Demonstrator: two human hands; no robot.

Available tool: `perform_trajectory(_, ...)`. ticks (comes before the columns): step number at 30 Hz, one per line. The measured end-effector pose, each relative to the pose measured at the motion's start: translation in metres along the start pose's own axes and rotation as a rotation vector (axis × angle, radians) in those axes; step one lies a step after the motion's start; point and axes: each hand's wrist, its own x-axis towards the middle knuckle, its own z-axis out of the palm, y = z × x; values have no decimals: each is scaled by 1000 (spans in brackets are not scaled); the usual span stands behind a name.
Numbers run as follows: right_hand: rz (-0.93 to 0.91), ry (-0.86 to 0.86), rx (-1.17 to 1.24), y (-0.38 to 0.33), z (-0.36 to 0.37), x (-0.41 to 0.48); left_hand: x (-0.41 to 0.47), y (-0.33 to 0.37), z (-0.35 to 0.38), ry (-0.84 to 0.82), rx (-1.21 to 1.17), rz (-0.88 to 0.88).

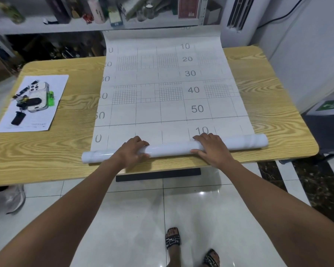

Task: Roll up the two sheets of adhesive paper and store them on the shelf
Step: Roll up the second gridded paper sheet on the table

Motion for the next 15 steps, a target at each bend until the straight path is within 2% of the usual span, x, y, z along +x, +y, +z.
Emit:
perform_trajectory(4,-25,56,80,2,-2,-1,5,1,0,31,38,25)
perform_trajectory(7,-36,56,56,4,-1,-1,5,3,-2,19,92,50)
perform_trajectory(15,-29,64,-41,5,0,-4,3,1,-1,78,24,58)
